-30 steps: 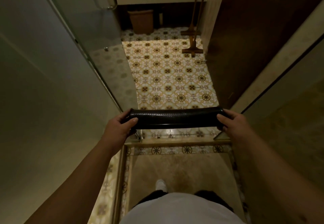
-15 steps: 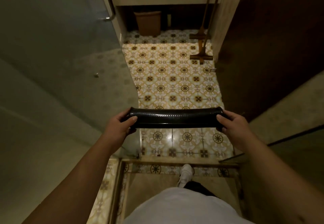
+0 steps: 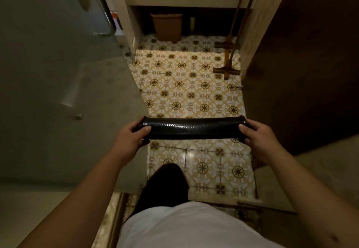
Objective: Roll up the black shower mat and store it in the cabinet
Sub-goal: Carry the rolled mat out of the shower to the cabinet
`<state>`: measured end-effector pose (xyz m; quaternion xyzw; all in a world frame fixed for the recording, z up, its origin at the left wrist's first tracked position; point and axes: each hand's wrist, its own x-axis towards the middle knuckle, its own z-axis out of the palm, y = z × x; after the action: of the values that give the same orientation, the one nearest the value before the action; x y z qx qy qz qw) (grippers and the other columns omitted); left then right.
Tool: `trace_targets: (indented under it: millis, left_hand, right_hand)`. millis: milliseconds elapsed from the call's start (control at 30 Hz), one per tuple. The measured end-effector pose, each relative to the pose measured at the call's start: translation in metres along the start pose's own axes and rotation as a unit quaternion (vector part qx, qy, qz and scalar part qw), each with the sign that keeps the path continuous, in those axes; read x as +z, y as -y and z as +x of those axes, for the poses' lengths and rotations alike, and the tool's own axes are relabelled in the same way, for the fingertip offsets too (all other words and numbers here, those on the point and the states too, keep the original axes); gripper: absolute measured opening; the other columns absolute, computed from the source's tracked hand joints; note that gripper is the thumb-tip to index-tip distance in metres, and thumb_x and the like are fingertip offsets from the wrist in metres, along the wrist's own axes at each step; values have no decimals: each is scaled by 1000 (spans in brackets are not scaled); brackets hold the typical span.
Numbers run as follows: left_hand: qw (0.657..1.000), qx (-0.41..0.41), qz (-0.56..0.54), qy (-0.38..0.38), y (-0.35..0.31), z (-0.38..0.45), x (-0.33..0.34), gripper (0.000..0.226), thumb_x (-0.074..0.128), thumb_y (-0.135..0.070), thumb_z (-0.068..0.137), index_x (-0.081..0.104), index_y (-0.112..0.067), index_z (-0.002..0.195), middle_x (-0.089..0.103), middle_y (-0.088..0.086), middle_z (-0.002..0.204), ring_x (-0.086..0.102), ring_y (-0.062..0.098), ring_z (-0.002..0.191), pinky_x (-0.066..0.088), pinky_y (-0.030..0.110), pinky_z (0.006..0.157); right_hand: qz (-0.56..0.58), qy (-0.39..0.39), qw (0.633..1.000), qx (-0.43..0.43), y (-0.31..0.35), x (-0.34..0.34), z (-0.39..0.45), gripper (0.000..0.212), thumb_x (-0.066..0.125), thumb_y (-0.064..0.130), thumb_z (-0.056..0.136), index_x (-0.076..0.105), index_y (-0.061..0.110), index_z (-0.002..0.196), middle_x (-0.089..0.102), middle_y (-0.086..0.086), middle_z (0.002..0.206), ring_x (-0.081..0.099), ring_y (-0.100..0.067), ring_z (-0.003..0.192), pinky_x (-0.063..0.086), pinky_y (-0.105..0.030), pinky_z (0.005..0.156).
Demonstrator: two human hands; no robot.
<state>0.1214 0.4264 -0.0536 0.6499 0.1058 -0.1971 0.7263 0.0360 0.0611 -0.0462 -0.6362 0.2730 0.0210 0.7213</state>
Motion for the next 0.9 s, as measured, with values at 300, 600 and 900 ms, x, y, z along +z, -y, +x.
trace_targets:
  millis: [300,600,900]
  left_hand:
    - [1000,5,5,26,-35,152,10,48,64,-10,87,54,-17,133,65,-1,111,68,11,88,54,27,68]
    - [1000,-5,11,22,-98,298,8,50,63,-10,89,49,-14,137,63,0,111,64,15,88,53,27,66]
    - [1000,-18,1,-14,-132,380,6,52,64,-10,88,49,-13,138,63,1,109,64,18,88,53,27,65]
  right_hand:
    - [-3,-22,1000,4,41,25,130,27,59,9,90,63,15,116,64,-7,113,62,-23,98,51,-32,76]
    - [-24,-38,998,33,108,79,262,35,58,10,90,58,12,126,59,-11,122,58,-29,107,48,-45,96]
    - [-27,2,999,41,146,107,364,24,59,11,90,65,20,111,62,-8,118,59,-26,106,50,-38,88]
